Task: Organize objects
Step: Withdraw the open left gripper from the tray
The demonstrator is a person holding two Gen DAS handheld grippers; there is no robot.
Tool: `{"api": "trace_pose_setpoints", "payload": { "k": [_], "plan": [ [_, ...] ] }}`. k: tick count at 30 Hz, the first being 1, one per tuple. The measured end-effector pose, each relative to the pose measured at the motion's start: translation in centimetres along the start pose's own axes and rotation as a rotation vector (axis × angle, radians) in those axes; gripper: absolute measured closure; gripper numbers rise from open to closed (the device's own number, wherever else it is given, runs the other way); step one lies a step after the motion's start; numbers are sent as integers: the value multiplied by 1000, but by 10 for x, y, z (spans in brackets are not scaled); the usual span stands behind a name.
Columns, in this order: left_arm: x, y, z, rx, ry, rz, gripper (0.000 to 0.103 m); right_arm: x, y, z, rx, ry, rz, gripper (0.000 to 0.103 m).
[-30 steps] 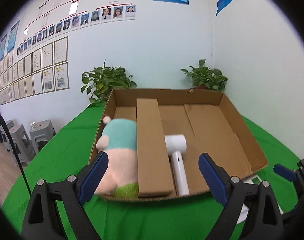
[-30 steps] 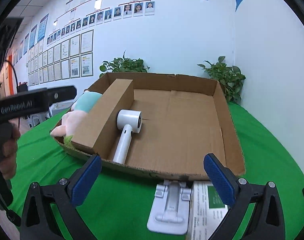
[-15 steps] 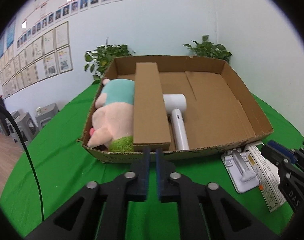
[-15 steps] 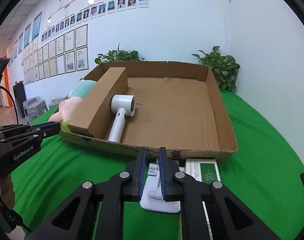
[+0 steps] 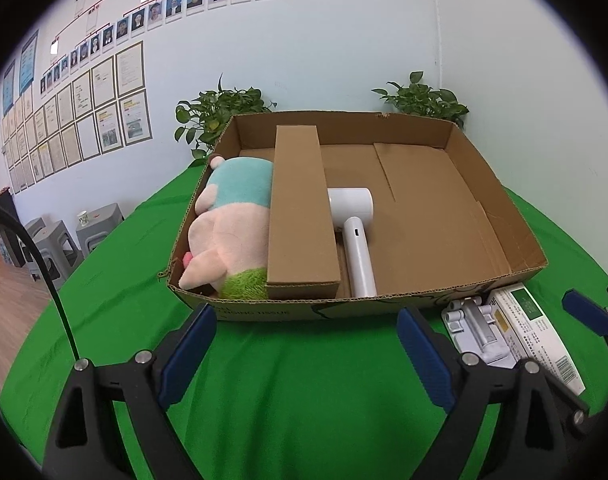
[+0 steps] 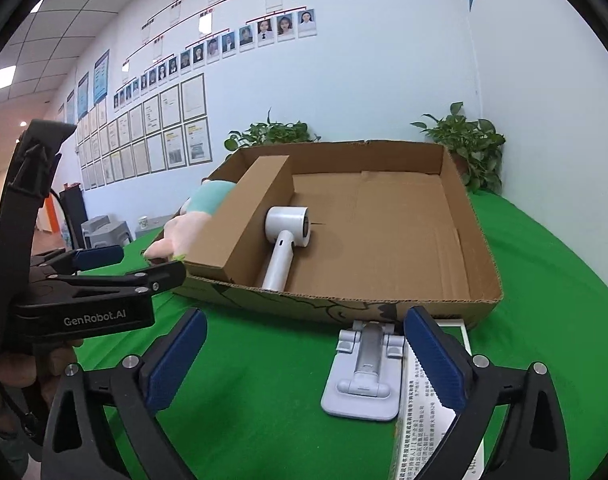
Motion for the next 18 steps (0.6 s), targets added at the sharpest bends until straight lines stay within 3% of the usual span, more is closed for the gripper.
{"api": "trace_pose_setpoints", "payload": {
  "k": [6,11,15,18],
  "plan": [
    [5,-4,4,9,19,4,11,13,7,6,-67,58,15,3],
    [9,-7,7,46,31,-7,11,29,13,27,-118,168,42,4],
    [11,-10,7,62,25,-5,11,43,14,48,-93,257,53,6],
    [15,-10,10,52,37,7,11,48,6,62,-5,292,24,8]
  ]
}}
Point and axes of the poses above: each gripper's, at about its wrist camera, not at the fingertips, and z roughly the way its jaws point, y to its left, x to its underside, the point moved 7 cm from there along z, roughly the way its jaws point, and after that the axes turned 1 degree about z, right-handed, at the moved point
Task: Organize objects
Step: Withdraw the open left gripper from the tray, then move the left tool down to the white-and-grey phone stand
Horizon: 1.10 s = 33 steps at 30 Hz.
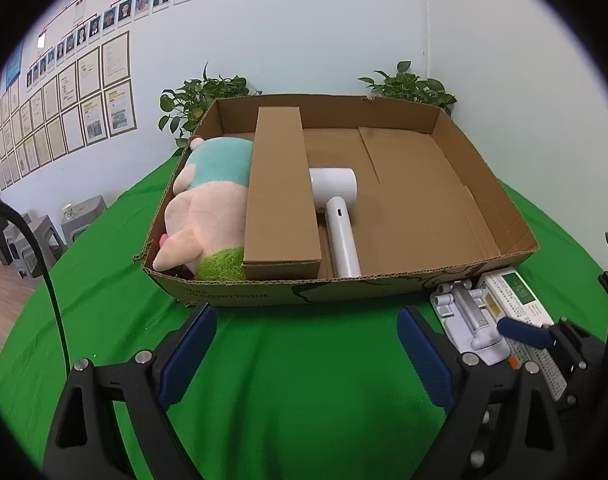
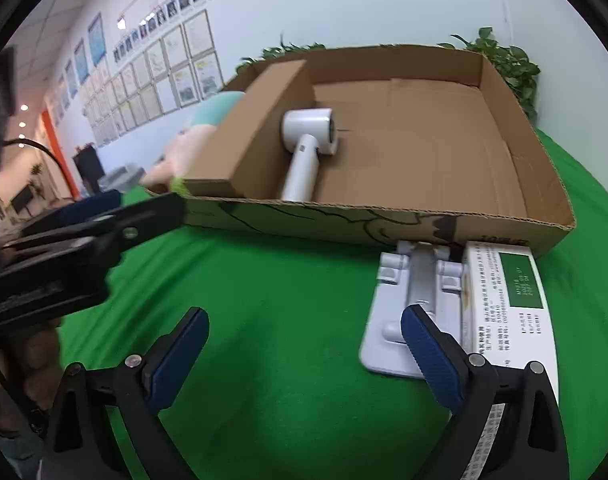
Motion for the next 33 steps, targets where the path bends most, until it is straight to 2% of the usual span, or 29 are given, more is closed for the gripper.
{"api": "trace_pose_setpoints", "payload": {
  "k": [2,5,9,13,16,19,21,22,25,28,30,31,32,33],
  "plan": [
    [2,1,4,3,17,-6,11,0,-9,7,54,15,-4,19],
    [4,2,7,5,28,-13,11,3,-21,19,107,54,3,28],
    [7,2,8,7,35,-20,11,5,-28,28,141,96,11,34],
    [11,3,10,13,47,-25,11,5,-33,34,184,116,-17,54],
    [12,5,11,21,56,-32,11,6,-31,33,172,114,-26,55],
    [14,6,12,40,66,-39,11,9,-19,30,108,107,-51,58],
    [16,3,13,80,80,-41,11,16,-4,23,42,112,-78,60],
    [18,2,13,101,90,-39,11,18,1,20,26,115,-88,64],
    [26,-4,15,177,130,-45,11,29,18,8,-50,133,-105,65],
    [34,-13,17,303,168,-72,11,40,32,-6,-68,105,-150,62],
    [36,-19,17,357,182,-79,11,43,31,-12,-47,88,-160,41],
    [37,-22,17,377,186,-81,11,42,29,-15,-45,76,-140,24],
    [38,-26,17,400,186,-83,11,42,27,-16,-52,70,-117,12],
    [39,-29,17,414,187,-86,11,41,25,-18,-62,66,-86,8]
  ]
}}
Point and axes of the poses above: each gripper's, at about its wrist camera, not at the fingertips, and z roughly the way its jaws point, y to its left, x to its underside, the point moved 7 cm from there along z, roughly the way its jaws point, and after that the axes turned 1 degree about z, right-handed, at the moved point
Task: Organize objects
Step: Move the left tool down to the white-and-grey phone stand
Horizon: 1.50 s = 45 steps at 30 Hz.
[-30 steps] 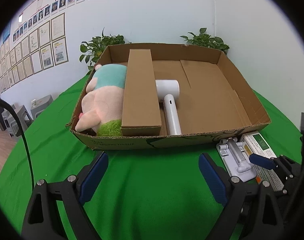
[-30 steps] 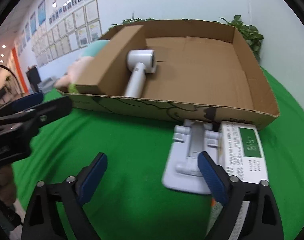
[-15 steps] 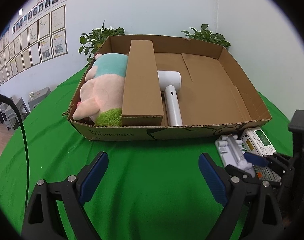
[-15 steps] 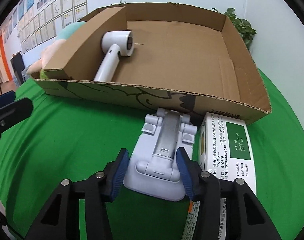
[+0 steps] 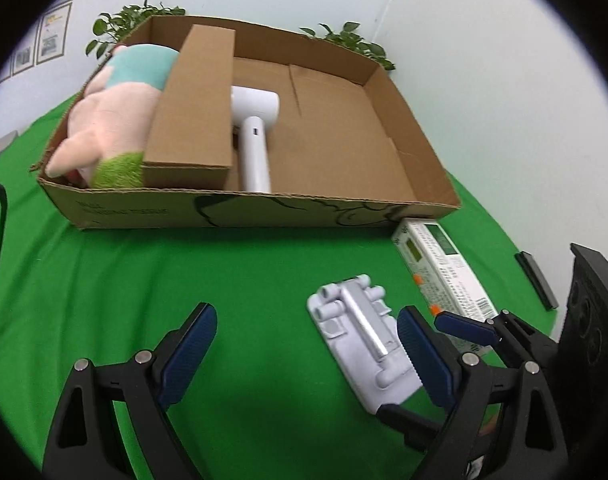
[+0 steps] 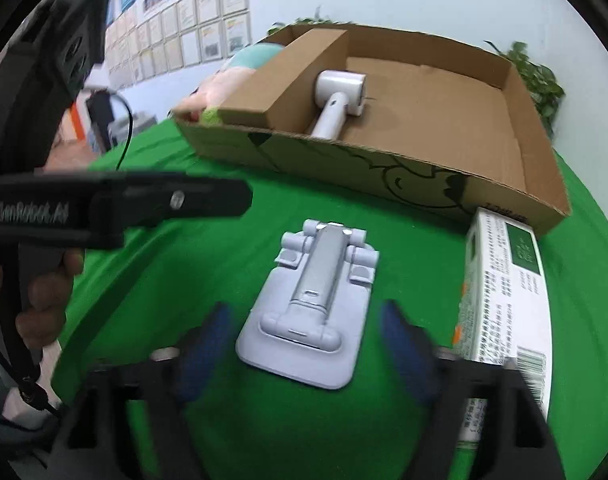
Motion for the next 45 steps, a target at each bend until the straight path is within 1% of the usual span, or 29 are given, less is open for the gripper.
{"api": "trace_pose_setpoints", "payload": {
  "k": [1,2,5,9,12,15,16,20,24,25,27,28,29,31,32,35,40,42,44,45],
  "plan": [
    [1,-2,3,20,7,-5,11,-1,-2,0,-8,-1,18,2],
    [2,-4,7,45,19,-13,11,-3,-3,2,-18,2,31,1],
    [7,-3,20,105,77,-68,11,-3,-1,8,-11,28,14,1],
    [11,-4,30,179,131,-126,11,-3,5,18,10,63,-8,2],
    [15,-4,35,208,162,-153,11,0,2,24,22,91,6,11],
    [19,-4,37,229,175,-170,11,3,2,25,38,102,-5,25],
    [20,-4,36,232,171,-174,11,4,2,26,40,111,-10,33],
    [22,-5,34,254,181,-184,12,7,3,23,39,108,-10,35],
    [30,-10,28,295,209,-194,14,11,12,16,-37,113,32,38],
    [32,-11,27,297,214,-200,15,12,14,15,-47,114,42,44],
    [33,-10,25,303,212,-217,15,13,17,13,-92,128,67,43],
    [33,-10,24,309,210,-228,15,13,19,13,-94,132,62,39],
    [34,-9,24,313,211,-233,15,14,19,14,-87,135,55,32],
    [34,-8,23,314,212,-237,16,15,19,14,-68,136,57,23],
    [34,-8,23,315,213,-240,16,15,19,14,-63,138,58,23],
    [34,-7,25,322,214,-252,16,16,20,16,-44,147,47,23],
    [34,-6,26,327,216,-255,17,17,27,22,-44,160,27,22],
    [34,-5,26,326,219,-257,18,16,27,23,-31,155,22,25],
    [34,-5,26,329,221,-262,19,16,30,22,-35,148,9,35],
    [34,-4,25,332,221,-267,19,16,32,22,-26,145,2,35]
  ]
}}
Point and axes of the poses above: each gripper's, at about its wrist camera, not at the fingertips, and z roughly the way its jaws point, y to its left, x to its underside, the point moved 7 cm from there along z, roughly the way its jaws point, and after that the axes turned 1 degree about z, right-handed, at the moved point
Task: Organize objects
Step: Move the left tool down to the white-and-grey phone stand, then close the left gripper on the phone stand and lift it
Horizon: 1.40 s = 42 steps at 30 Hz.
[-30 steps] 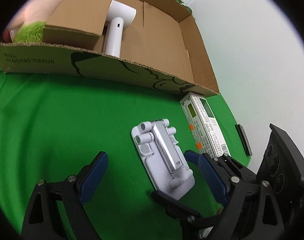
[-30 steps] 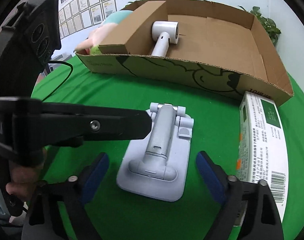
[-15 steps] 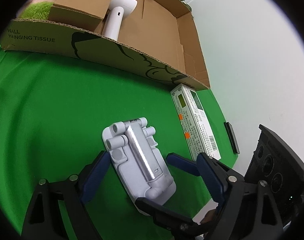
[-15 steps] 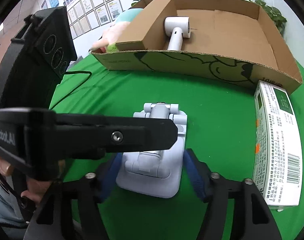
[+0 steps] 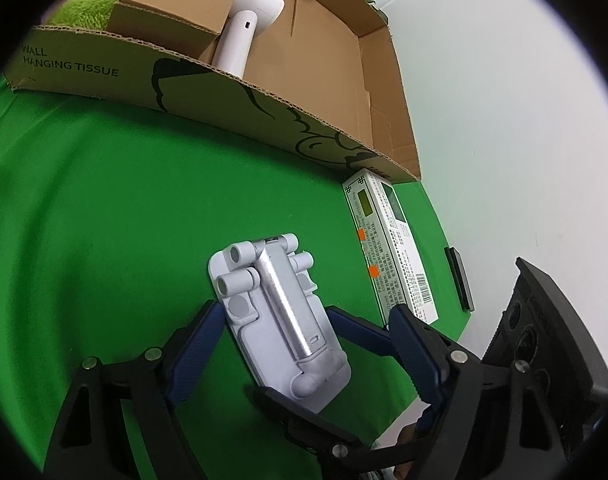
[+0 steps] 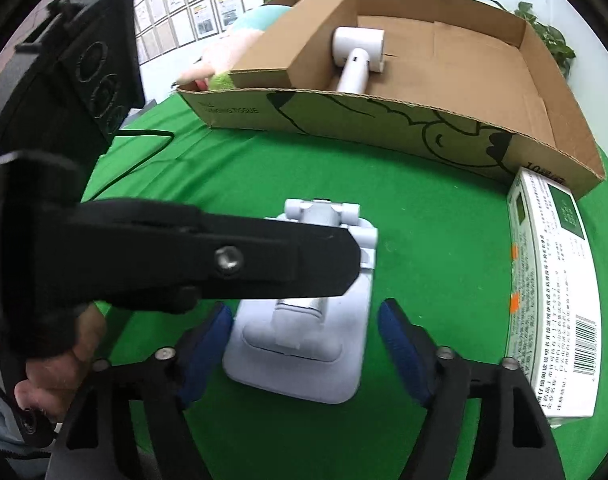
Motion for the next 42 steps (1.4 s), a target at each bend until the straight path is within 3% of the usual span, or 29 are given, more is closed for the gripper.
{"api": "trace_pose_setpoints", "payload": {
  "k": [8,17,20,25,42],
  "plan": [
    [2,2,-3,2,-1,-10,20,1,-2,-3,-38,-9,51,36],
    [5,5,-6,-46,16,-7,35,0,-6,-8,-182,-9,169,36],
    [6,8,-6,-64,25,-8,49,-1,-4,-8,-194,-9,170,36],
    [8,11,-6,-92,28,-4,62,9,3,-12,-197,-14,159,36],
    [-8,-16,-39,-67,-39,70,74,-28,8,-24,-225,-118,148,40]
  ]
}}
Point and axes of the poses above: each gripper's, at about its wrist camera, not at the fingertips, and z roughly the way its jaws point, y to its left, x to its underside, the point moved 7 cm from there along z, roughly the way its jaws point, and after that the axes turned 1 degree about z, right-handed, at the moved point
